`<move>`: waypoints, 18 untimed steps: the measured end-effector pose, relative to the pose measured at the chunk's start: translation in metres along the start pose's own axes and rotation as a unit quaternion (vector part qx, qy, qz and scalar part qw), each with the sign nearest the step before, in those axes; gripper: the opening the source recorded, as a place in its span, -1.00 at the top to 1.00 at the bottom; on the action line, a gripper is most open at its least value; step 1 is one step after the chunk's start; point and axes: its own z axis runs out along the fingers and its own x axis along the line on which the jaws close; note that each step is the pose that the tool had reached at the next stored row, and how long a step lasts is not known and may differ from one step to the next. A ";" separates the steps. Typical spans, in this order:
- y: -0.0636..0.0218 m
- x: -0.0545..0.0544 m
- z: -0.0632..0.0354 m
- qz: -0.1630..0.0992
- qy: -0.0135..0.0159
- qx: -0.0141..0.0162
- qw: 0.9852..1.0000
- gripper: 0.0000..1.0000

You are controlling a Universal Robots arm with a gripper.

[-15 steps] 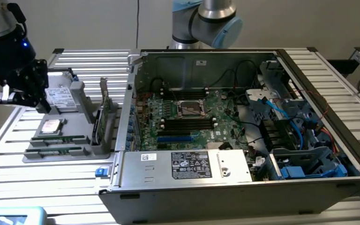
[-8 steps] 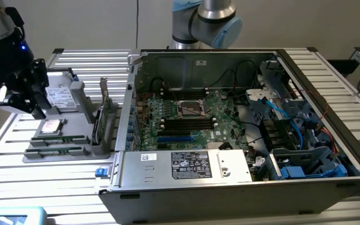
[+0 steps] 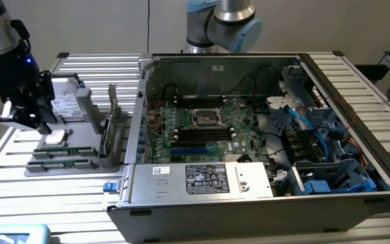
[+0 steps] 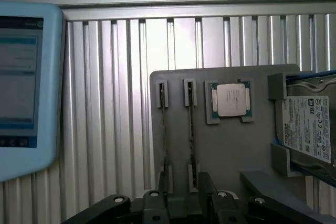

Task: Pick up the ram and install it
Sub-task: 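Pick up the ram and move it above insertion slot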

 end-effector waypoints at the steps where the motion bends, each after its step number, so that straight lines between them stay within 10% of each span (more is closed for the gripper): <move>1: 0.0000 0.002 0.0017 -0.002 0.000 -0.001 1.000 0.27; 18: -0.0008 0.008 0.0328 -0.025 -0.001 -0.002 1.000 0.27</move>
